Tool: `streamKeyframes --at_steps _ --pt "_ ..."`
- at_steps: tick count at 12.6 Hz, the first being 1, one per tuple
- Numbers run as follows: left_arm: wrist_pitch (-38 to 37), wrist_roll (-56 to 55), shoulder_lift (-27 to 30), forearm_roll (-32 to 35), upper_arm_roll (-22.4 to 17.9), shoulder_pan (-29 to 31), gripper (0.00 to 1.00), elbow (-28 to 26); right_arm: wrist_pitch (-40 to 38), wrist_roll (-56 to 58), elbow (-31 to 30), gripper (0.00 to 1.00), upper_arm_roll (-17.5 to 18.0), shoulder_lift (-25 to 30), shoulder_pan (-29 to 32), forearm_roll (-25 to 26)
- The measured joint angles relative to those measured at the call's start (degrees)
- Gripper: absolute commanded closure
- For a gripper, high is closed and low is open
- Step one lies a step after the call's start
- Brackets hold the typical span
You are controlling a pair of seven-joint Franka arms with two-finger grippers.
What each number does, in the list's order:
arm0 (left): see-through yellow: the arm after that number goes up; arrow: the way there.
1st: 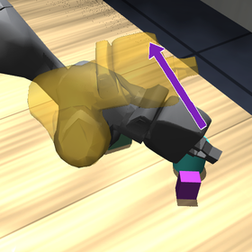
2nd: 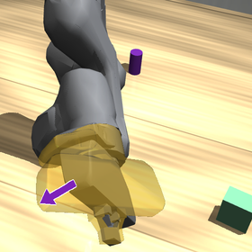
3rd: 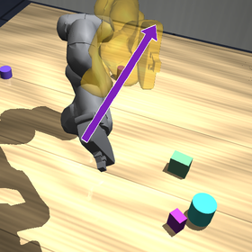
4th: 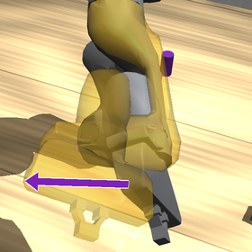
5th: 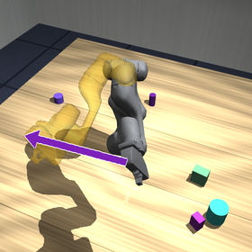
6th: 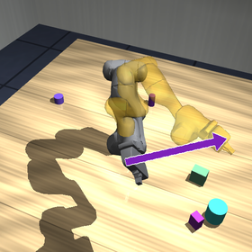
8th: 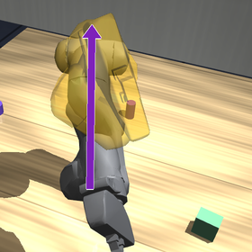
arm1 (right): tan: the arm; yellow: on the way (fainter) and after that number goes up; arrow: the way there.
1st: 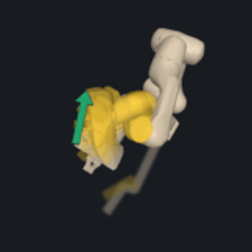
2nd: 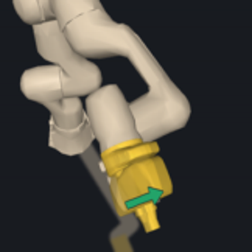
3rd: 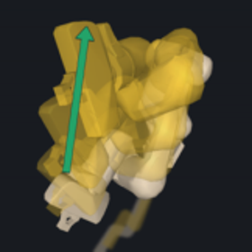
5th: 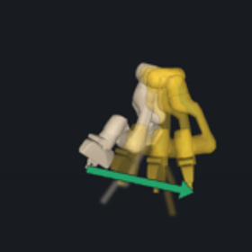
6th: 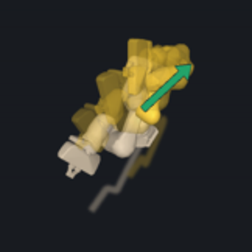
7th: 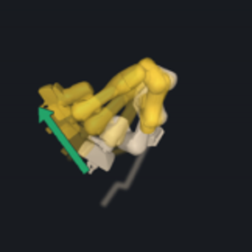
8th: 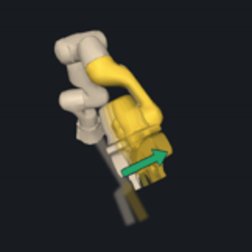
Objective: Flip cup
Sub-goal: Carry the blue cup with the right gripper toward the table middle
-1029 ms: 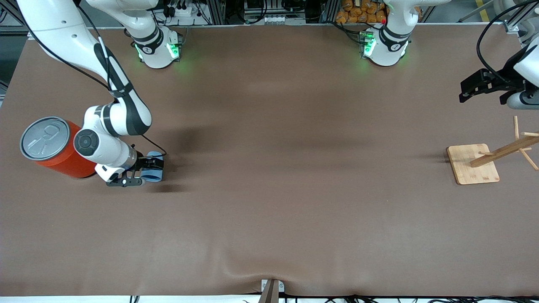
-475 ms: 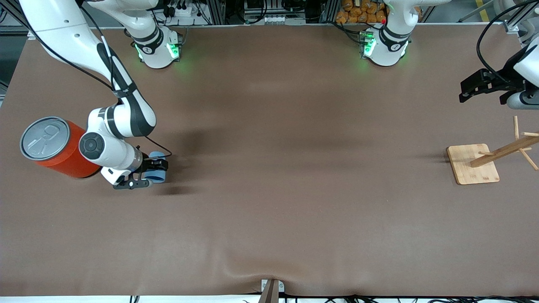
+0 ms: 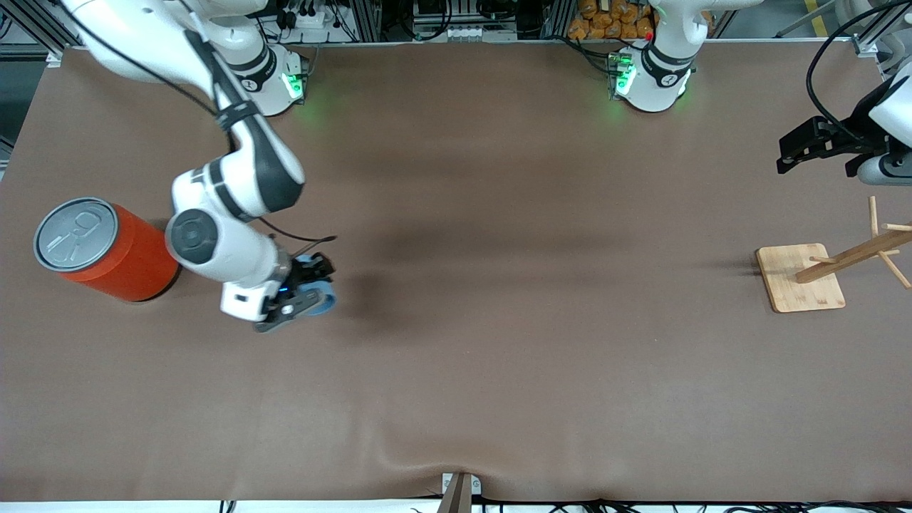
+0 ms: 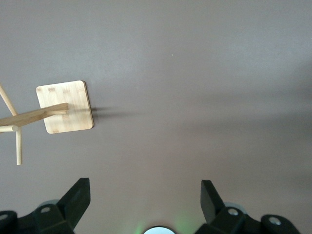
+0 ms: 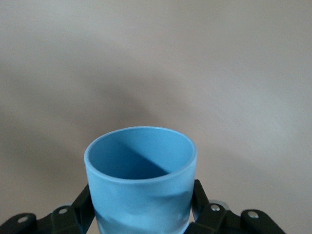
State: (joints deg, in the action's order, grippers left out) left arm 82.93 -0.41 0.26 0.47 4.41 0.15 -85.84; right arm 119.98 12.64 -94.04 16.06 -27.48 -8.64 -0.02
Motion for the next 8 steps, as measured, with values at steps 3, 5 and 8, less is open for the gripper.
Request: streamKeyframes --at_steps 3,5,8 --pt "0.0 0.0 0.0 0.0 0.0 0.0 0.0 0.0 0.2 4.1 9.1 1.0 0.1 -6.0 -8.5 4.8" --pt "0.0 0.0 0.0 0.0 0.0 0.0 0.0 0.0 3.3 9.1 12.1 1.0 0.5 -9.0 -12.2 6.7" --pt "0.0 0.0 0.0 0.0 0.0 0.0 0.0 0.0 5.3 16.3 15.5 1.0 0.7 -11.5 -18.6 10.9"
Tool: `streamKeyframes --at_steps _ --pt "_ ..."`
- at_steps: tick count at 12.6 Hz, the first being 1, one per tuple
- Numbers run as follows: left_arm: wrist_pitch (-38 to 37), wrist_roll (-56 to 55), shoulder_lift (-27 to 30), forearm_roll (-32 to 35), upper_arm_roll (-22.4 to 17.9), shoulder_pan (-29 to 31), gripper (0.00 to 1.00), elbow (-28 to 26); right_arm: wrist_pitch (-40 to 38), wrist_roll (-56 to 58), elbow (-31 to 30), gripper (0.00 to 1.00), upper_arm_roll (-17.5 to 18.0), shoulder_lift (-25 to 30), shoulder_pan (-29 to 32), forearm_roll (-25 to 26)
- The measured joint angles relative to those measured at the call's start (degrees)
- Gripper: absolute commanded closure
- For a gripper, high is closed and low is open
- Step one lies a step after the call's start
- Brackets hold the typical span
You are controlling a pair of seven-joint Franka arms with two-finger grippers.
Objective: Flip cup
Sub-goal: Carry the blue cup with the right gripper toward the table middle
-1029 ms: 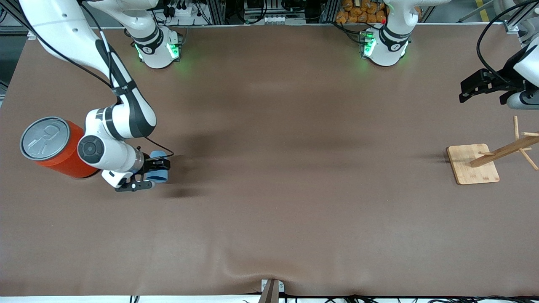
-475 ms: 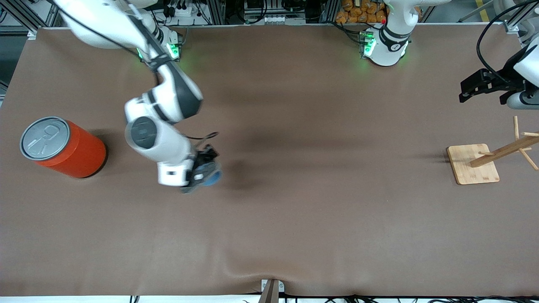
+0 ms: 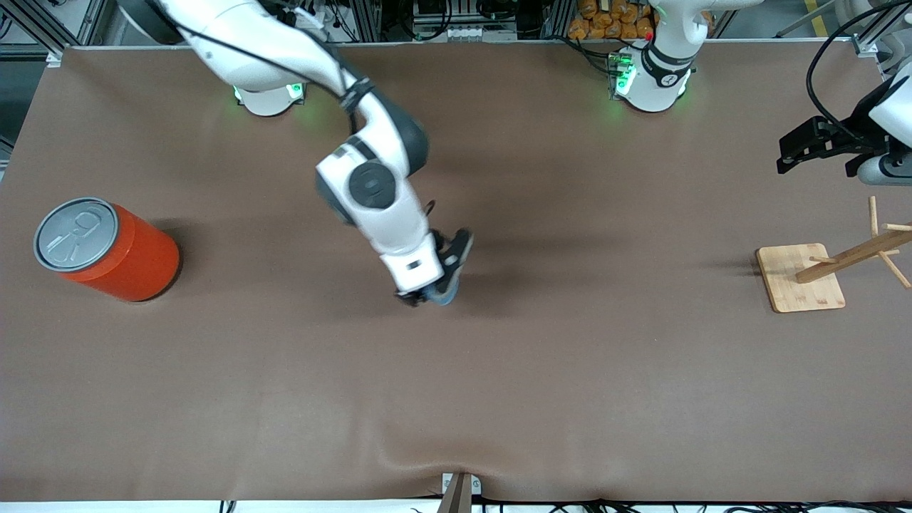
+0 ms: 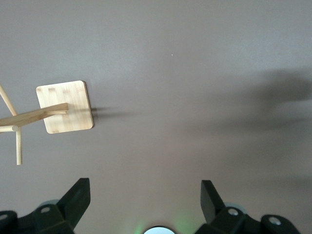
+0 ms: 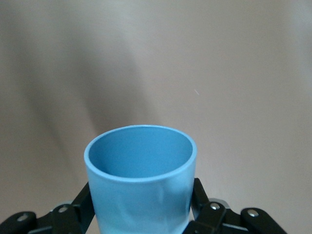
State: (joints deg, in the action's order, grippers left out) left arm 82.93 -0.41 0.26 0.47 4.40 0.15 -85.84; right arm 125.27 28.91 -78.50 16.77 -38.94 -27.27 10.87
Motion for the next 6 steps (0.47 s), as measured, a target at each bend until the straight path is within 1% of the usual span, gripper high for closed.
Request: streamKeyframes --at_steps 2,4,6 --pt "0.0 0.0 0.0 0.0 0.0 0.0 0.0 0.0 0.0 1.2 1.2 1.0 0.0 -1.3 -4.7 3.2" --pt "0.0 0.0 0.0 0.0 0.0 0.0 0.0 0.0 0.1 1.2 2.0 1.0 -0.1 -3.7 -8.8 7.8" --pt "0.0 0.0 0.0 0.0 0.0 0.0 0.0 0.0 2.0 1.2 2.5 1.0 -0.4 -6.9 -11.4 9.5"
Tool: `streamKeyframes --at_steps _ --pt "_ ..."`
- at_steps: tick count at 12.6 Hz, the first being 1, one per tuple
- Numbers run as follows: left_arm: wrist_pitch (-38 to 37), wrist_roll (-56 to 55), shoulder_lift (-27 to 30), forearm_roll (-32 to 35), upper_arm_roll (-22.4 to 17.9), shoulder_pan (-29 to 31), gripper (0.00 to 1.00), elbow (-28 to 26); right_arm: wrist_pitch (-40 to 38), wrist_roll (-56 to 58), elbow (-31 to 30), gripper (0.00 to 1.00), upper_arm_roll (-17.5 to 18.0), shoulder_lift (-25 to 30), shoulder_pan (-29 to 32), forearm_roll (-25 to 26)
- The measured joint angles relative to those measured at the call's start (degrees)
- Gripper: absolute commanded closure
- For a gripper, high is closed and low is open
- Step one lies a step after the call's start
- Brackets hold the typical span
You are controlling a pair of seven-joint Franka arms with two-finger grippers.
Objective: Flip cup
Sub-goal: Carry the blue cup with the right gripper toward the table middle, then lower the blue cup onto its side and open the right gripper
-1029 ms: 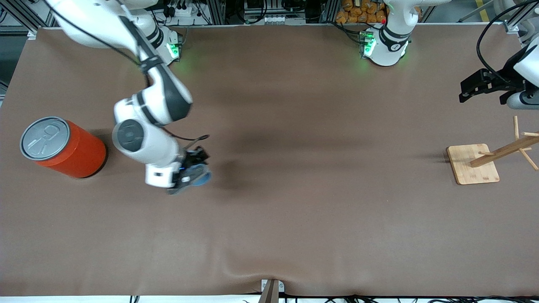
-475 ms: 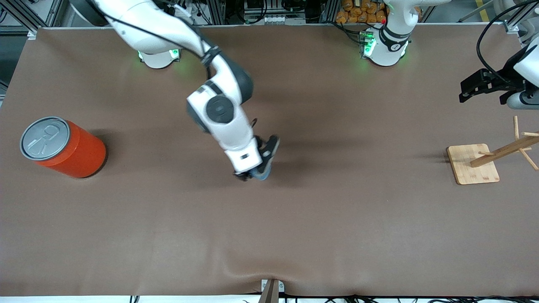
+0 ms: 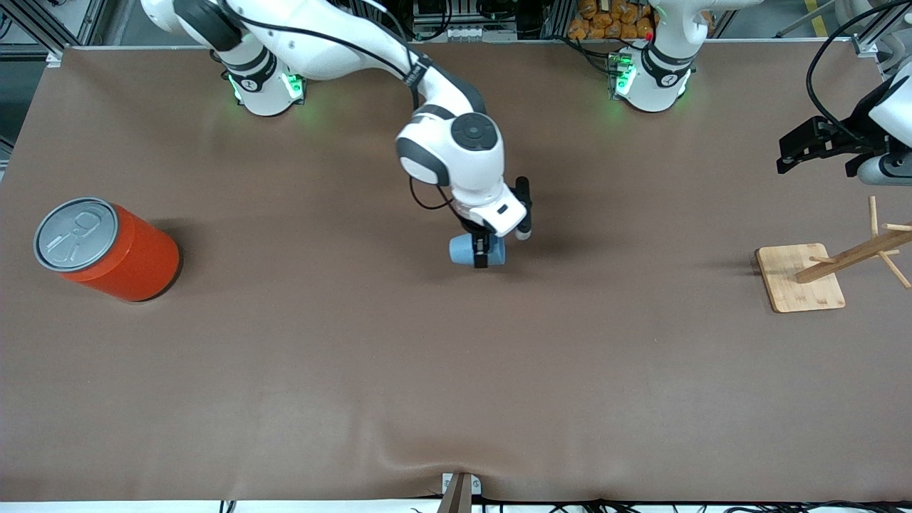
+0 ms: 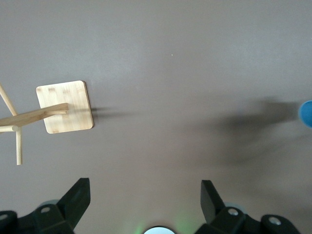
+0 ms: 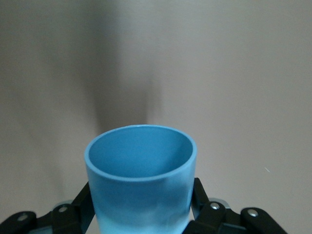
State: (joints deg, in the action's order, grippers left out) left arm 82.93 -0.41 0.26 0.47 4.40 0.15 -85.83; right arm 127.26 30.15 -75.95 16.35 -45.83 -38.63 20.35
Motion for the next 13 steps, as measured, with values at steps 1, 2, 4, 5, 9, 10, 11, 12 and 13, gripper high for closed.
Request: streamKeyframes --at_steps 1,2,4,5,9,10,11,12,13 --pt "0.0 0.0 0.0 0.0 0.0 0.0 0.0 0.0 1.4 0.0 0.2 1.0 -0.7 -1.5 -1.0 0.2" --pt "0.0 0.0 0.0 0.0 0.0 0.0 0.0 0.0 2.9 0.0 0.5 1.0 -1.9 -2.7 -1.9 0.2" --pt "0.0 0.0 0.0 0.0 0.0 0.0 0.0 0.0 4.1 0.0 1.1 1.0 -2.8 -4.1 -2.8 0.2" --pt "0.0 0.0 0.0 0.0 0.0 0.0 0.0 0.0 4.3 0.0 1.3 1.0 -2.9 -4.4 -3.3 0.2" --pt "0.0 0.0 0.0 0.0 0.0 0.0 0.0 0.0 4.9 -2.0 1.4 1.0 -3.1 -5.5 -4.9 0.4" --pt "0.0 0.0 0.0 0.0 0.0 0.0 0.0 0.0 5.1 -2.8 1.4 1.0 -3.2 -5.8 -5.0 1.1" --pt "0.0 0.0 0.0 0.0 0.0 0.0 0.0 0.0 5.1 -3.3 1.4 1.0 -3.3 -6.0 -5.0 1.7" --pt "0.0 0.0 0.0 0.0 0.0 0.0 0.0 0.0 5.2 -3.6 1.4 1.0 -3.3 -6.1 -5.0 1.9" --pt "0.0 0.0 0.0 0.0 0.0 0.0 0.0 0.0 5.2 -3.8 1.4 1.0 -3.3 -6.4 -5.0 2.1"
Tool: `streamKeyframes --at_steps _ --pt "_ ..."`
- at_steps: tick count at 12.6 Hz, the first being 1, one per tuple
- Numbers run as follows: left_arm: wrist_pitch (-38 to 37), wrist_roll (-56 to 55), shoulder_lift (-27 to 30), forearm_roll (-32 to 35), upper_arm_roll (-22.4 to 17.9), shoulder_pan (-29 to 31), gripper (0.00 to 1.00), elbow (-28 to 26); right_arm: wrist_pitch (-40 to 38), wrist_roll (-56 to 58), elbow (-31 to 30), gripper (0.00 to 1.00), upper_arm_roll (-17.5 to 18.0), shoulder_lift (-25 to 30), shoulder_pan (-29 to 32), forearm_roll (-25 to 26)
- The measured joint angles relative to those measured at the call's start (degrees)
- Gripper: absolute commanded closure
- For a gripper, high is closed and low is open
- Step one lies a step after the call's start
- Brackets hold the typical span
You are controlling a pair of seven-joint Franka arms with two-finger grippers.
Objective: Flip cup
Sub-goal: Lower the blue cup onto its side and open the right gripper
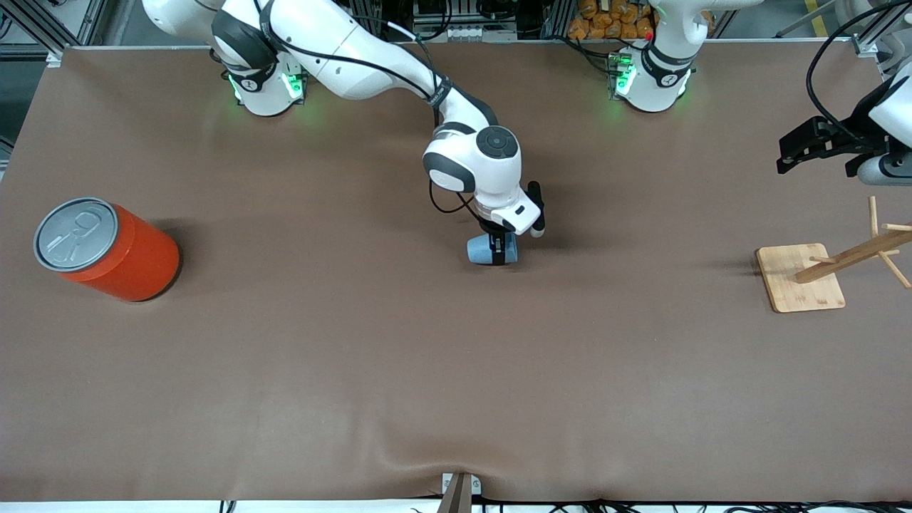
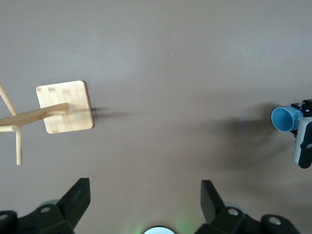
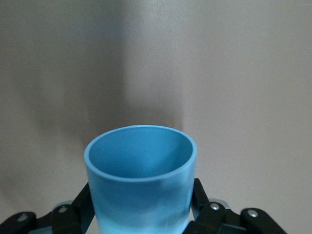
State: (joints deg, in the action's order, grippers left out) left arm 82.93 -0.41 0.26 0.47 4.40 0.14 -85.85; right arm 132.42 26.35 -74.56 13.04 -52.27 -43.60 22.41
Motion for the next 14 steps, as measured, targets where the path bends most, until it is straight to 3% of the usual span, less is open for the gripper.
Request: streamKeyframes --at_steps 3,4,5,6,14 --pt "0.0 0.0 0.0 0.0 0.0 0.0 0.0 0.0 0.3 -0.2 0.1 0.97 0.0 -0.7 -0.1 0.2" --pt "0.0 0.0 0.0 0.0 0.0 0.0 0.0 0.0 0.2 -0.3 0.1 0.82 0.0 -0.7 -0.1 0.2" --pt "0.0 0.0 0.0 0.0 0.0 0.0 0.0 0.0 0.2 -0.3 0.1 0.3 0.0 -0.7 -0.1 0.2" --pt "0.0 0.0 0.0 0.0 0.0 0.0 0.0 0.0 0.2 -0.3 0.1 0.0 0.0 -0.7 -0.1 0.2" --pt "0.0 0.0 0.0 0.0 0.1 0.0 0.0 0.0 -0.4 -0.7 1.1 0.0 -0.2 -0.7 0.0 0.2"
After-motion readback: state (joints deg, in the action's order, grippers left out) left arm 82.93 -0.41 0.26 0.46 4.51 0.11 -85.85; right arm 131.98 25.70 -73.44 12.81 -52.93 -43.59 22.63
